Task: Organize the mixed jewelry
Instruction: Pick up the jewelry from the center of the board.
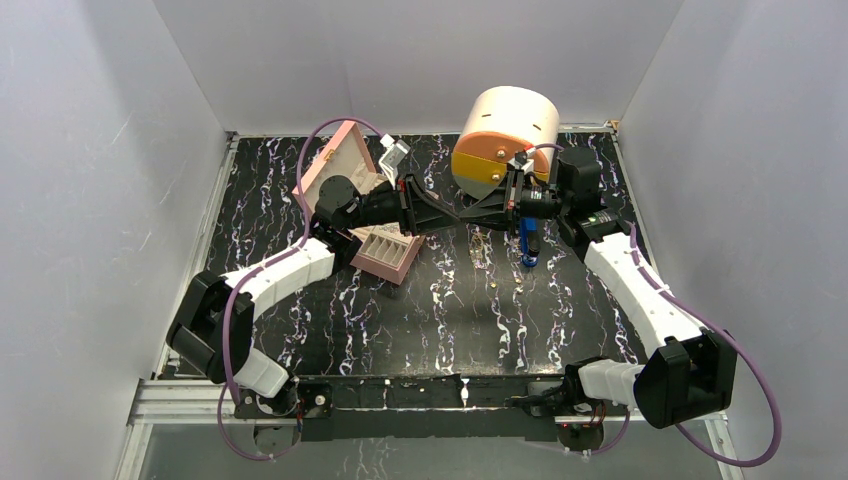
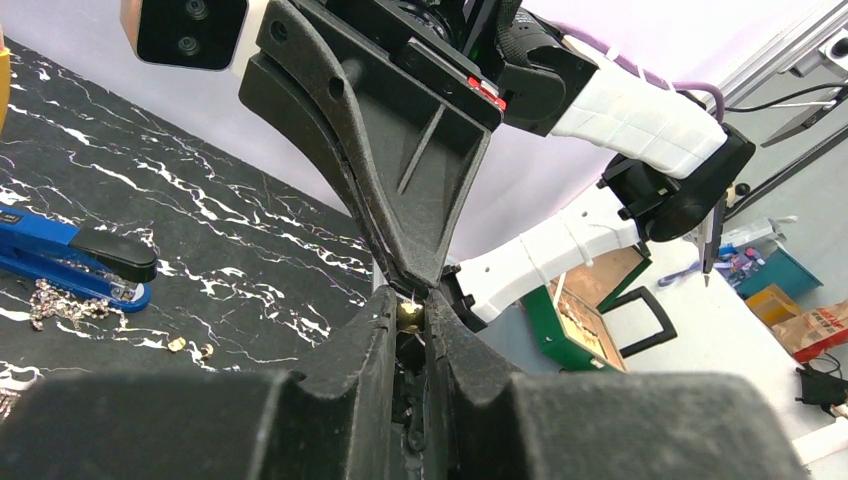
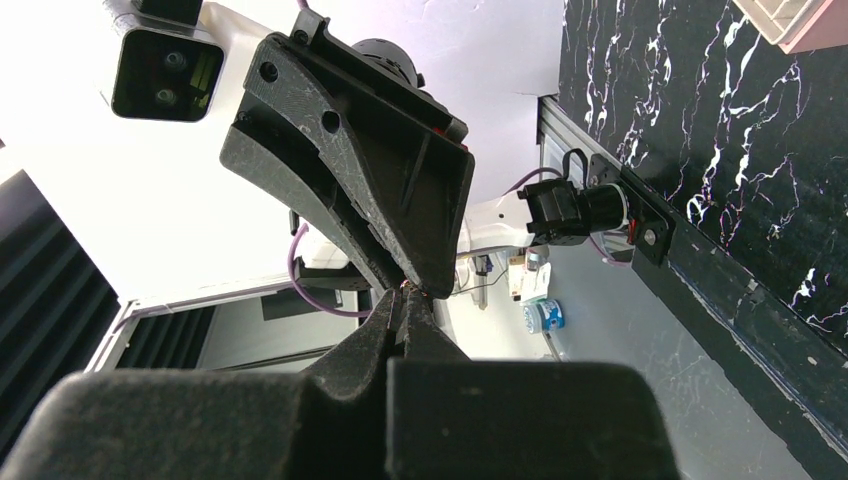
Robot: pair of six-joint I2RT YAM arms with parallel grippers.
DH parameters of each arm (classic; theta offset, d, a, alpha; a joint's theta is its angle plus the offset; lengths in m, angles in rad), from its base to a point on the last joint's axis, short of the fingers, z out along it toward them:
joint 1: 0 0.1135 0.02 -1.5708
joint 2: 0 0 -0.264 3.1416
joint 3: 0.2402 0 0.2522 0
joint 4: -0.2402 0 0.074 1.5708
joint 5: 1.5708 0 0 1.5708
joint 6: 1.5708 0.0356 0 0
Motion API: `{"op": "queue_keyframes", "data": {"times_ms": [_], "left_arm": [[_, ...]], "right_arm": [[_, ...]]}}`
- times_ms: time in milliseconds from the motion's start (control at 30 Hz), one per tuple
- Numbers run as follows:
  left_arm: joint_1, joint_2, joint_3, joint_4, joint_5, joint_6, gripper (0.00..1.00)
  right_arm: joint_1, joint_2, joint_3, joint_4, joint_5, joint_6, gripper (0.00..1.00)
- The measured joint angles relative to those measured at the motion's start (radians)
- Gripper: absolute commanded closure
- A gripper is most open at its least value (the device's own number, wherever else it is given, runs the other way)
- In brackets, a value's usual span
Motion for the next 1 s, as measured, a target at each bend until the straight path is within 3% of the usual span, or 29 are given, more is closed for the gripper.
{"op": "queue_keyframes", "data": {"times_ms": [300, 533, 667, 767, 1000], "left_arm": [[0.000, 0.000, 0.000, 0.000, -0.005, 0.000, 1.00], [0.000, 0.000, -0.004, 0.000, -0.007, 0.005, 1.00], [0.000, 0.000, -0.012, 0.000, -0.006, 0.008, 1.00], [0.000, -0.001, -0.014, 0.005, -0.006, 0.009, 1.00], [0.002, -0.010, -0.026, -0.019, -0.014, 0.033, 1.00]], "right_arm": [[0.000, 0.000, 0.000, 0.001, 0.005, 0.005, 0.98], [-0.002, -0.002, 0.000, 0.001, 0.010, 0.008, 0.63], [-0.009, -0.013, 0.000, -0.002, 0.026, 0.009, 0.51], [-0.021, -0.029, -0.002, -0.003, 0.044, 0.008, 0.44], [-0.047, -0.073, -0.003, -0.066, 0.083, -0.027, 0.42]]}}
